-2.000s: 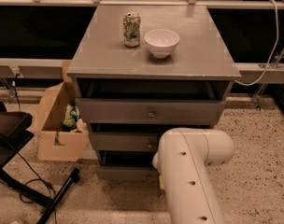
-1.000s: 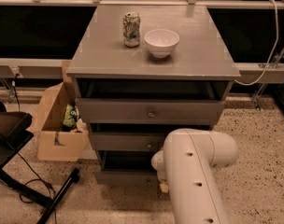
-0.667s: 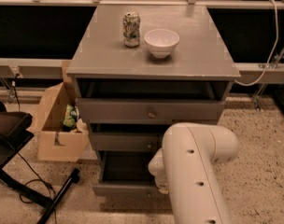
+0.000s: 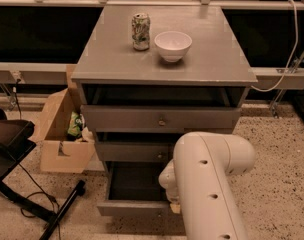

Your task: Open bottom drawer

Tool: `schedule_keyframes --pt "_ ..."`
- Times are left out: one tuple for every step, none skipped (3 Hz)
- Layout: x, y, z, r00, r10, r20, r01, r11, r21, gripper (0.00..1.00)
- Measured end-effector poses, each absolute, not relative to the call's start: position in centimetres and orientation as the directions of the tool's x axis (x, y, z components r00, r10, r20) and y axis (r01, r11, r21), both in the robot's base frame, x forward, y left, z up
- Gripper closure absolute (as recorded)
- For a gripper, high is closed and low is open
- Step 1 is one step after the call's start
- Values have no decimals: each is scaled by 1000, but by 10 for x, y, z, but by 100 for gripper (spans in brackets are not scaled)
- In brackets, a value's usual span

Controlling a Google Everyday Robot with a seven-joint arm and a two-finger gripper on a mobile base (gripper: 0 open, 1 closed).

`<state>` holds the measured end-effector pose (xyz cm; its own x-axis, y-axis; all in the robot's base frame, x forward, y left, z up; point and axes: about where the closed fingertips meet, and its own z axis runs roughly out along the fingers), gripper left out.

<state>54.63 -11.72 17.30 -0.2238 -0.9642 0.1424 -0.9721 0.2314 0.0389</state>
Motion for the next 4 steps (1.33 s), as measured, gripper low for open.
schedule_keyframes --pt "545 -118 172 -224 -964 143 -972 232 41 55" --pt "545 -118 172 -224 -964 143 -972 232 41 24" --pt "545 -118 172 -224 -964 143 -972 232 41 2" --pt "540 -121 166 -225 -964 143 -971 234 53 0"
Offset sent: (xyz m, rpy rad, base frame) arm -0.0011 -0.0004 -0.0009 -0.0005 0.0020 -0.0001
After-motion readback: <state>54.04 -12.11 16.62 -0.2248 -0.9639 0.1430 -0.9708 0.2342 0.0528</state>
